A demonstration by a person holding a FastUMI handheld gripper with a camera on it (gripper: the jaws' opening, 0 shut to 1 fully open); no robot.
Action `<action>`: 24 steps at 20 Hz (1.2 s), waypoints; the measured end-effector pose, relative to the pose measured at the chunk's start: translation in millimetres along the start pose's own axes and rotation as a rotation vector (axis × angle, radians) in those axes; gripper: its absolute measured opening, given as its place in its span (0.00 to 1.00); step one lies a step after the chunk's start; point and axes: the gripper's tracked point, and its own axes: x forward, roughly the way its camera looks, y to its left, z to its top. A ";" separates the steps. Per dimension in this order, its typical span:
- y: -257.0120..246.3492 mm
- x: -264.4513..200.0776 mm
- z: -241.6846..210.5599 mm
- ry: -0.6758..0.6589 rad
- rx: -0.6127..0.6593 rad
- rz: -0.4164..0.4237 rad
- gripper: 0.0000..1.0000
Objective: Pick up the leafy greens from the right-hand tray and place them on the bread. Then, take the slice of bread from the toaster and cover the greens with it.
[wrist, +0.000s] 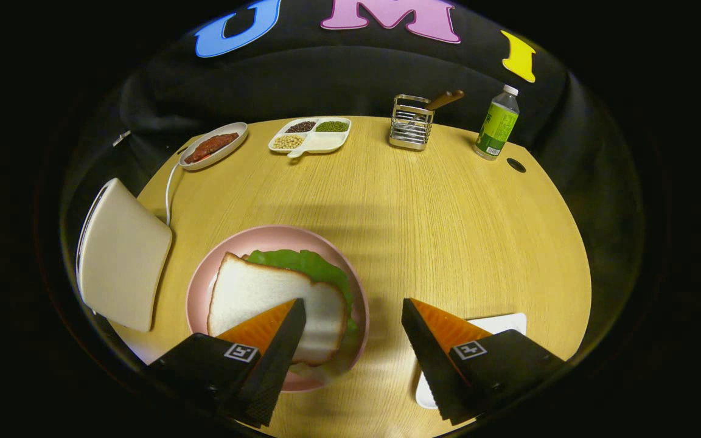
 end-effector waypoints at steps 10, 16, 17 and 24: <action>3.1 -48.2 22.3 -0.107 -0.048 0.088 1.00; -14.7 -141.6 74.7 -0.336 -0.111 0.174 1.00; -20.8 -162.5 83.0 -0.380 -0.120 0.188 1.00; -44.4 -260.2 96.7 -0.566 -0.168 0.249 1.00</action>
